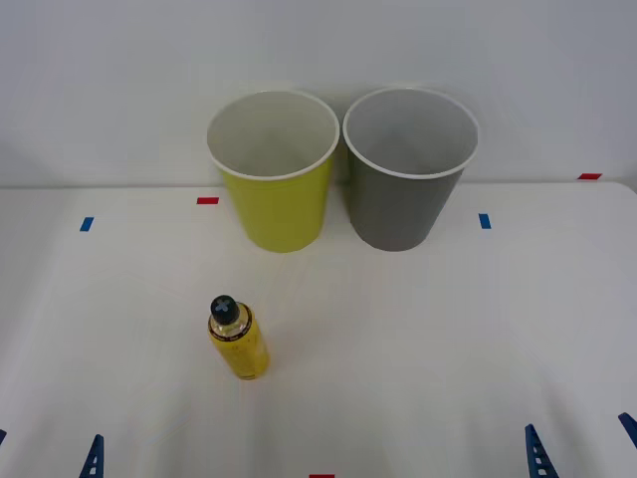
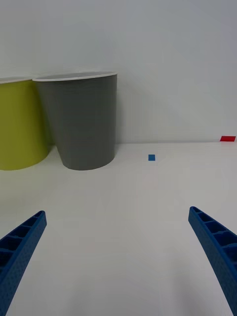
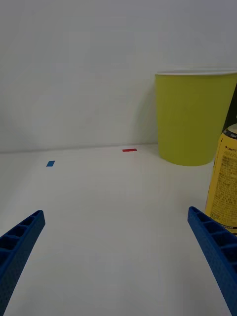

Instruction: Put cans in the gray bin and PET bottles in the light green bin.

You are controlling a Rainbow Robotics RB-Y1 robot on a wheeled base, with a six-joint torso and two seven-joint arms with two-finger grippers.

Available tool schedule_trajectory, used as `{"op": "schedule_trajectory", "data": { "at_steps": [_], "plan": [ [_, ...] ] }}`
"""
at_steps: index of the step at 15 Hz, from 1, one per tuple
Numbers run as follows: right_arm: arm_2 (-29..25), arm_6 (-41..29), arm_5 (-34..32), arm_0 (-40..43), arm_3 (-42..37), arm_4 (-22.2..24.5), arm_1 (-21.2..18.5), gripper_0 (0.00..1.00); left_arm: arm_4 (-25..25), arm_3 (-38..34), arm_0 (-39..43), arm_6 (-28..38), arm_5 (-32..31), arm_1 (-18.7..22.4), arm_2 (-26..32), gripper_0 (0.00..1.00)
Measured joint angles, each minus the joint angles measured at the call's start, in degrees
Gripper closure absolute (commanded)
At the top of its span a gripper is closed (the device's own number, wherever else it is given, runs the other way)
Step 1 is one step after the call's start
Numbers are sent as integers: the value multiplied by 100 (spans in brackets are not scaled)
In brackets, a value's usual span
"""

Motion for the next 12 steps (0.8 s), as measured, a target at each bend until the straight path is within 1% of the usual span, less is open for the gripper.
{"op": "schedule_trajectory", "data": {
  "at_steps": [12],
  "plan": [
    [0,0,0,0,0,0,0,0,0,0,0,0,0,0,0,0]
  ]
}}
